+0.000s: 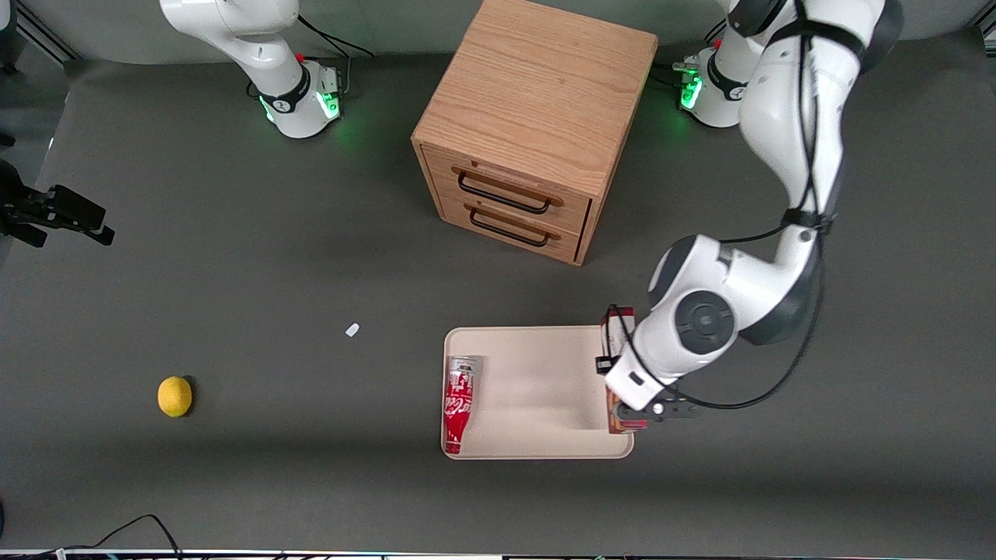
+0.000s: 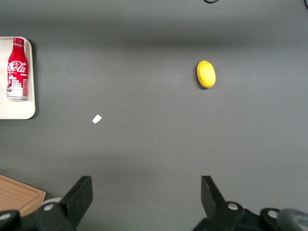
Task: Place red cookie box on tray
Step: 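Lower the cookie box upright onto the tray beside the red can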
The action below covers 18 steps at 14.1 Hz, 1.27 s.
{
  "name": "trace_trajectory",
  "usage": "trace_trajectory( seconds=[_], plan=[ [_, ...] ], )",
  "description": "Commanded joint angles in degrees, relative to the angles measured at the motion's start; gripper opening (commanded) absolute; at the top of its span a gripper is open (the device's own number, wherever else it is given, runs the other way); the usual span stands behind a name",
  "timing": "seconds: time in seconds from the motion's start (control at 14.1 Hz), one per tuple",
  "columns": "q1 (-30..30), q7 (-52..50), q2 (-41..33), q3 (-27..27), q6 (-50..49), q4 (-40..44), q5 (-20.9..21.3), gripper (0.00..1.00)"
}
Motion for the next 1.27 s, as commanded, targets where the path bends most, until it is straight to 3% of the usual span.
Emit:
trace_trajectory(
  seconds=[0.0, 0.42, 0.49, 0.57, 1.2],
  plan=[
    [-1.5, -1.4, 4.1, 1.0, 1.7, 3.0, 2.6, 0.0],
    [-2.3, -2.5, 6.5, 1.9, 3.7, 2.5, 3.8, 0.0],
    [-2.3, -2.4, 6.5, 1.9, 3.7, 2.5, 3.8, 0.16],
    [-2.3, -1.8, 6.4, 1.9, 3.8, 2.2, 4.3, 0.99],
    [-1.2, -2.4, 2.2, 1.8, 4.2, 1.7, 4.5, 1.0]
  ],
)
